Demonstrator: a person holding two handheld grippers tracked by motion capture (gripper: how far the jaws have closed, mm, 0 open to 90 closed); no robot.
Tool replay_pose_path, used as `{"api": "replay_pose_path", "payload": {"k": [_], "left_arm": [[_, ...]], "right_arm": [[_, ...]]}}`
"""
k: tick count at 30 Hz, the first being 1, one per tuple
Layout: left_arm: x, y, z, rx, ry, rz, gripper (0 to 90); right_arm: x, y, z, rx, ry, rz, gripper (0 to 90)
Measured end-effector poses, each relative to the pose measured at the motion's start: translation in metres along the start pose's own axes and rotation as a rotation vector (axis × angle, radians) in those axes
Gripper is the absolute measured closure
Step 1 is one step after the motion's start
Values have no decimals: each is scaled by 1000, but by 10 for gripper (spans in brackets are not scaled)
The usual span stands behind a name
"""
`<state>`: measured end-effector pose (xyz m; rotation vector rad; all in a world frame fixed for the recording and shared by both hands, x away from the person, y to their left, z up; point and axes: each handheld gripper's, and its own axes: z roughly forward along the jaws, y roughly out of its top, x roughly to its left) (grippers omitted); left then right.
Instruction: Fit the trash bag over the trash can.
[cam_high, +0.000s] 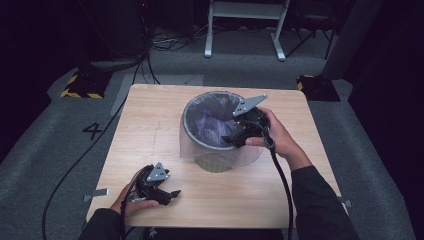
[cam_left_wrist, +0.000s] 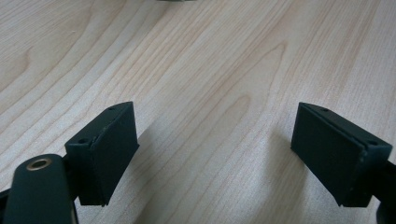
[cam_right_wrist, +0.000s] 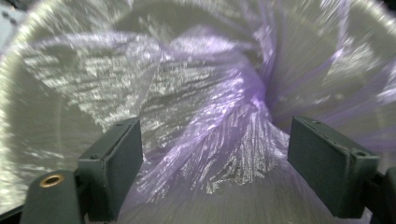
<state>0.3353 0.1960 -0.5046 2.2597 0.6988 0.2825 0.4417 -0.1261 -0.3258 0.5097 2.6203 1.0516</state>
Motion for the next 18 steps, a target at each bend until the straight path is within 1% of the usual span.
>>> {"api": "replay_pose_path", "payload": {"k": [2, 6, 9, 12, 15, 18], "left_arm": [[0, 0, 0, 1, 0, -2, 142], [0, 0, 0, 2, 1, 0, 142], [0, 0, 0, 1, 0, 0, 142], [0, 0, 0, 1, 0, 0, 142], [0, 0, 0, 1, 0, 1, 142], [0, 0, 0, 1, 0, 0, 142]], "right_arm": [[0, 0, -3, -30, -14, 3, 186], [2, -1, -11, -91, -11, 11, 185], [2, -3, -19, -126, -26, 18, 186], [2, -7, -29, -156, -35, 26, 188], [4, -12, -41, -173, -71, 19, 189], [4, -19, -57, -211, -84, 37, 193]]}}
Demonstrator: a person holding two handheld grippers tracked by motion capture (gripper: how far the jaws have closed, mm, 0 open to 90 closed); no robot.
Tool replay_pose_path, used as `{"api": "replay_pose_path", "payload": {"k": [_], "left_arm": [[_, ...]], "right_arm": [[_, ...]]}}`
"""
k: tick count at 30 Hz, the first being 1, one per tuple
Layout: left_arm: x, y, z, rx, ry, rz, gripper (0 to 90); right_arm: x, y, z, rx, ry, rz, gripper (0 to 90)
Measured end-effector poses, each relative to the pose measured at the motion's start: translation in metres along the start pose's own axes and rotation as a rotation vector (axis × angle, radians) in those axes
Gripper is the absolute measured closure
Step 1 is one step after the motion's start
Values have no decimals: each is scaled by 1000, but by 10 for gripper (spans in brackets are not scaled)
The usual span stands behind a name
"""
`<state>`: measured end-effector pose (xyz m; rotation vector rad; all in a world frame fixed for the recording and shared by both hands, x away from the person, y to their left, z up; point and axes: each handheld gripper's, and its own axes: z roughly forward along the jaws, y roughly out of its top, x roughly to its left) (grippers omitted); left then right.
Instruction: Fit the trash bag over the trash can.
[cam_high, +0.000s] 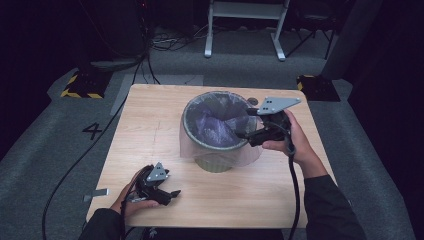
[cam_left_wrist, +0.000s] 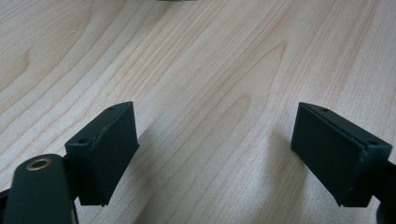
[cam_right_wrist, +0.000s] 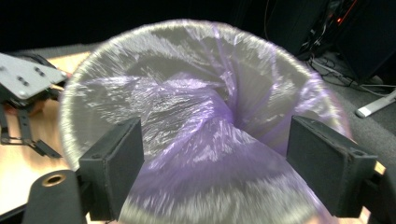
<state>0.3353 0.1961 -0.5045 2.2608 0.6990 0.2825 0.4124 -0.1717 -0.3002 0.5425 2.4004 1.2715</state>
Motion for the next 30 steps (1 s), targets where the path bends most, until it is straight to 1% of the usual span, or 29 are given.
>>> {"api": "replay_pose_path", "payload": {"k": [2, 4, 7, 8, 13, 16, 18, 20, 27, 30], "left_arm": [[0, 0, 0, 0, 0, 0, 142], [0, 0, 0, 0, 0, 0, 142], [0, 0, 0, 0, 0, 0, 142], [0, 0, 0, 0, 0, -1, 142], [0, 0, 0, -1, 0, 0, 142], [0, 0, 0, 0, 0, 0, 142], [0, 0, 0, -1, -1, -1, 142], [0, 0, 0, 0, 0, 0, 142], [0, 0, 0, 0, -1, -3, 142], [0, 0, 0, 1, 0, -1, 141]], "right_arm": [[1, -4, -11, -7, -30, -4, 193], [2, -10, -23, -13, -56, 3, 193], [6, -21, -38, -23, -80, 4, 193], [8, -26, -43, -19, -103, 1, 193], [13, -45, -55, 0, -158, 0, 193], [16, -59, -58, 21, -188, 1, 192], [17, -68, -59, 31, -191, 8, 192], [19, -79, -59, 45, -212, 9, 193], [25, -117, -51, 106, -214, 36, 193], [27, -134, -46, 136, -230, 39, 191]]}}
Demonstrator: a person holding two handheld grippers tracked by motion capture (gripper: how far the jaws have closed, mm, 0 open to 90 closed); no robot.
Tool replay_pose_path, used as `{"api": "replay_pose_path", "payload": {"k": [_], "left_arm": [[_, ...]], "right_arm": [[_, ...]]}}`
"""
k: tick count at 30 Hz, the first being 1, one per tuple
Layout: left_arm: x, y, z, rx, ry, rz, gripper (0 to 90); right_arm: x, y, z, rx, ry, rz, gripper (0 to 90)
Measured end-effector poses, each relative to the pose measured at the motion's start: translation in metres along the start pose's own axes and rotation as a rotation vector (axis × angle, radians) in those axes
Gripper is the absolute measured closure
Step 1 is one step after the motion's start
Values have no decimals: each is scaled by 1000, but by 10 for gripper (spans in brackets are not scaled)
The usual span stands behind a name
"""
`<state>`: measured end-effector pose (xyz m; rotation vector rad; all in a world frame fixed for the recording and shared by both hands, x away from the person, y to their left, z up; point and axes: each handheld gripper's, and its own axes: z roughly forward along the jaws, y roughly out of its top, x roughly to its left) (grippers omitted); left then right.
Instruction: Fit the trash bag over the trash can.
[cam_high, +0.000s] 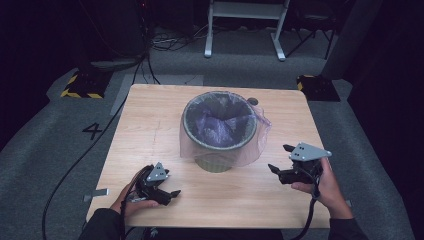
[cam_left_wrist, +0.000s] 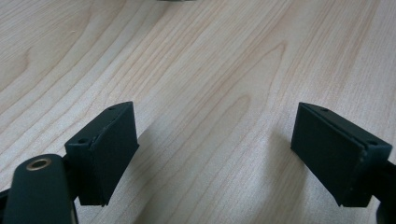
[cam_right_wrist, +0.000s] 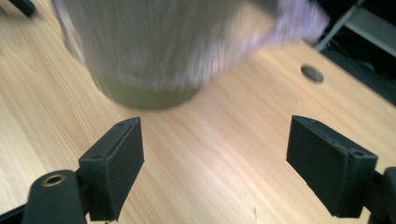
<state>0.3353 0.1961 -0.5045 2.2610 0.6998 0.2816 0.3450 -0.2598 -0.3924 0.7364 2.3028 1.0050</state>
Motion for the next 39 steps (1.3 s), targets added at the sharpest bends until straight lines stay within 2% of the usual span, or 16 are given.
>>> {"api": "replay_pose_path", "payload": {"k": [9, 11, 14, 18, 20, 23, 25, 28, 39], "left_arm": [[0, 0, 0, -2, -1, -2, 142], [0, 0, 0, -2, -1, -2, 142], [0, 0, 0, -2, -1, -2, 142], [0, 0, 0, -2, -1, -2, 142], [0, 0, 0, -1, -1, -2, 142], [0, 0, 0, -1, 0, 0, 142], [0, 0, 0, -1, 0, 1, 142], [0, 0, 0, -1, 0, 0, 141], [1, 0, 1, 0, -11, 6, 137]], "right_arm": [[1, -58, 19, 66, -7, 81, 189], [1, -73, 22, 85, 5, 110, 188], [1, -93, 26, 116, -8, 127, 187], [1, -112, 24, 119, -2, 186, 188], [-1, -122, 20, 95, 8, 231, 186], [-3, -131, 19, 96, 6, 285, 186], [-4, -132, 17, 85, -2, 296, 183], [-4, -132, 18, 109, -14, 319, 160], [-4, -132, 19, 112, -22, 324, 141]]}}
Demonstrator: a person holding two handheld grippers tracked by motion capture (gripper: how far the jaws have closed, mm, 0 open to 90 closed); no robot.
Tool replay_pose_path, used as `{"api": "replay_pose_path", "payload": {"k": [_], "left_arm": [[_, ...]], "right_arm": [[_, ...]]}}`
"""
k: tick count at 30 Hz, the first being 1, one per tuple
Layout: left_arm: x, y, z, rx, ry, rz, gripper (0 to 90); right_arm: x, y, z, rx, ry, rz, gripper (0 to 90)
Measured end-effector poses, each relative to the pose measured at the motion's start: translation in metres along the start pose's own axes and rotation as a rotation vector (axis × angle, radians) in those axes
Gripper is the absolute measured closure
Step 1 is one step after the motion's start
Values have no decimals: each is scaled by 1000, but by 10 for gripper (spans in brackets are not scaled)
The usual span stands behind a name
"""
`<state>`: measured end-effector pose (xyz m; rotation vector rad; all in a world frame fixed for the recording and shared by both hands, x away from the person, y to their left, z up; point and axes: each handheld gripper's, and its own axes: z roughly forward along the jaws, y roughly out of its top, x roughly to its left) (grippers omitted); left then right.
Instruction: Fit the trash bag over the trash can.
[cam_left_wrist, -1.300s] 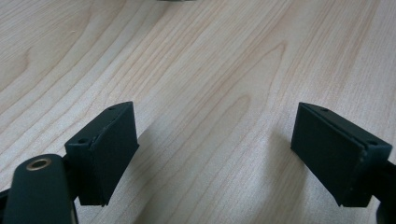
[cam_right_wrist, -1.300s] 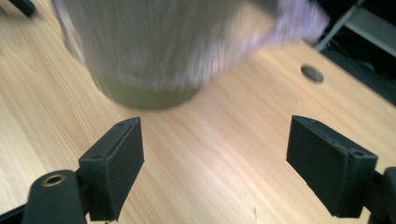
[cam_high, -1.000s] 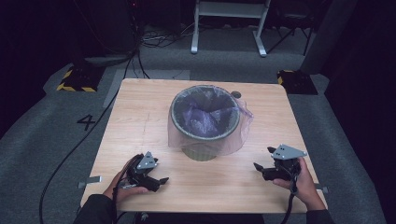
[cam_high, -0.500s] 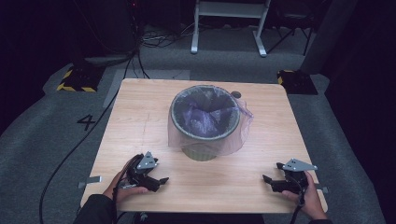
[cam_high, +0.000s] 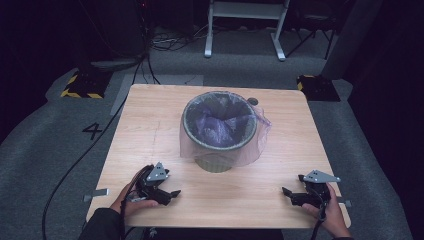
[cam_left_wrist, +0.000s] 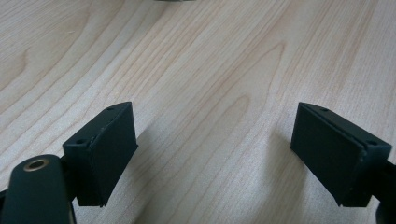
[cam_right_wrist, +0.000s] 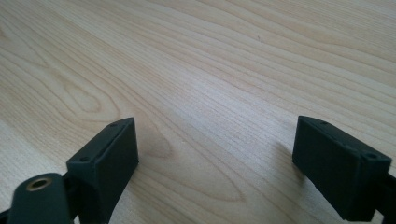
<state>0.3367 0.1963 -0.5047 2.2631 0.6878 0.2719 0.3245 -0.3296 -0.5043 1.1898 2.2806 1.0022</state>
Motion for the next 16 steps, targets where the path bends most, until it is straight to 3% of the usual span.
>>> {"api": "replay_pose_path", "payload": {"k": [16], "left_arm": [[1, 1, 1, 2, -4, 3, 134]], "right_arm": [[-1, 1, 1, 2, 1, -1, 132]]}}
